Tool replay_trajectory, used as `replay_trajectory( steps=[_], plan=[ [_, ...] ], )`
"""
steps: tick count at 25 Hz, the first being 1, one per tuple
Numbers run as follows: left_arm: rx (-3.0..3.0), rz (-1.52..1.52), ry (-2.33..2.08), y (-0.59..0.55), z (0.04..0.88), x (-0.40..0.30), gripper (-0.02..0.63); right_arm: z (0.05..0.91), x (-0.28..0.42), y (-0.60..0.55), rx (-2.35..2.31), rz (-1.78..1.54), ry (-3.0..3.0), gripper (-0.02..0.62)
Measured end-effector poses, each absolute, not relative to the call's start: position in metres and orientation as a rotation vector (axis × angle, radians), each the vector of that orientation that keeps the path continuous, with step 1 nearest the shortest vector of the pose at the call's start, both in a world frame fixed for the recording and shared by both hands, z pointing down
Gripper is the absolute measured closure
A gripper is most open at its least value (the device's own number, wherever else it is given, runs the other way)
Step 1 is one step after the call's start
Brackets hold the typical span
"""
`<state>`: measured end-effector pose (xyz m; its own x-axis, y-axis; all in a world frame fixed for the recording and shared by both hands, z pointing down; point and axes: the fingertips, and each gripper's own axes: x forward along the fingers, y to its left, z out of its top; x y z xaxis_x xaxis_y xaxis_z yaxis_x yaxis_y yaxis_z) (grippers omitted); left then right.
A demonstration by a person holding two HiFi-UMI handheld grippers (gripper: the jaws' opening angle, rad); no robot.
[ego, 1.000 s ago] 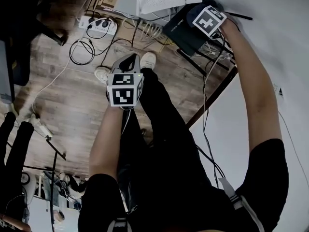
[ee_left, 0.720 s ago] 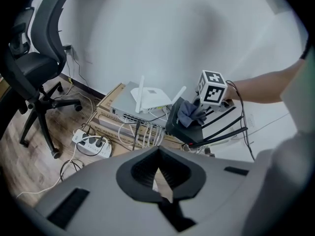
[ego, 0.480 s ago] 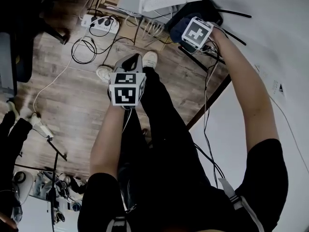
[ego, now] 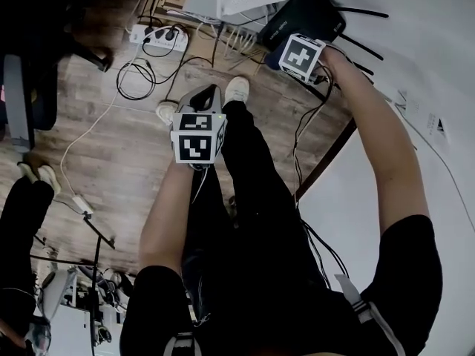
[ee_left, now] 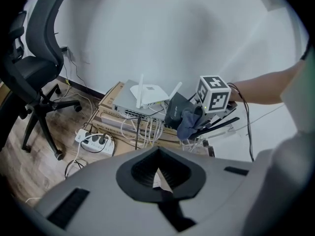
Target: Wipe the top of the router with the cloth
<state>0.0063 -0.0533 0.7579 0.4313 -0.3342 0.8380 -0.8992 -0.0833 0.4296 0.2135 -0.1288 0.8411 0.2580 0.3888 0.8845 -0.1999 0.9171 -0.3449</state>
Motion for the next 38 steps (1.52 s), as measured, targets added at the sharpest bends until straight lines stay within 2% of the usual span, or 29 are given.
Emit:
replay_trajectory(
  steps=[12,22,30,38],
  plan=[
    [1.635,0.664,-1.116,-0.048,0.756,0.009,0.595,0.855,0.271,-0.207,0.154,0.248,-1.128,0.551],
    [1.632,0.681,-1.102,-0.045,0.763,0.032,0.595,0.86,0.298,-0.247,0.223,0.225,-1.057,0.551],
    [1.643,0.628,-1.143,-0.056,0.756,0.042,0.595,0.863,0.306,-0.26,0.336,0.275,-1.046,0.551],
    [1.677,0.658,-1.088,-0.052,0.76,0.042,0.595,0.861,0.303,-0.26,0.371,0.173,-1.103,0.551]
  ],
)
